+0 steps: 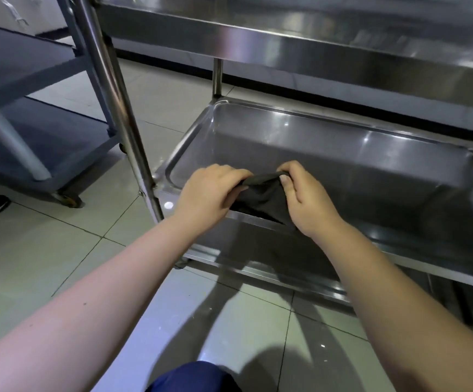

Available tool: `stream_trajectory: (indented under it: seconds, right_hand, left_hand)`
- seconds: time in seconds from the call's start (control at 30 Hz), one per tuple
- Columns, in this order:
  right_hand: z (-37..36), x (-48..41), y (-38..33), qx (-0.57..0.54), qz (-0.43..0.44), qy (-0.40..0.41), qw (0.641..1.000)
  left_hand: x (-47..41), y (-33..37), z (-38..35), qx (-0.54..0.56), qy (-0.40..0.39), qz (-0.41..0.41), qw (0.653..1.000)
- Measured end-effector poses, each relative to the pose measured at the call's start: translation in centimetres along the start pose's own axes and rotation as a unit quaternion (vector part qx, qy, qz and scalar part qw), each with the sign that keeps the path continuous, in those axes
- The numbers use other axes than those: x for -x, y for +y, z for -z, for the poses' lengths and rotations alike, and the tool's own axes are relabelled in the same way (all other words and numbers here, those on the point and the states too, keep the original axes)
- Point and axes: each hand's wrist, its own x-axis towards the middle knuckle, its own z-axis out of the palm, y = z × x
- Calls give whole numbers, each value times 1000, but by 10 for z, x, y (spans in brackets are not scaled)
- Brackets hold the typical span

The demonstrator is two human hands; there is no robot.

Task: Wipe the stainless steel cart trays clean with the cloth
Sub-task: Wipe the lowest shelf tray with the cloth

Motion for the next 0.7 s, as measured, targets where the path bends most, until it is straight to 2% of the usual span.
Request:
stream_trajectory:
  seconds: [0.07, 0.2, 0.33, 0.43, 0.6, 0.7]
  right_hand:
    - [28, 32, 4, -36, 12, -12, 999]
    - [56, 94, 36, 21, -5, -34, 999]
    - [45, 151, 97, 40, -86, -90, 991]
    - [26, 193, 143, 71, -143, -135, 978]
    - [-4, 238, 208, 84, -195, -113, 971]
    - [-20, 255, 243, 71, -190, -72, 977]
  left_hand:
    - [3, 27, -2, 1, -5, -54, 999]
    - [14, 70, -30, 19, -39, -93, 995]
    - [36, 92, -102, 27, -183, -31, 982]
    - [58, 104, -162, 54, -263, -47, 962]
    - [78, 113, -242, 99, -330, -35, 938]
    - [84, 109, -278, 105, -310, -12, 945]
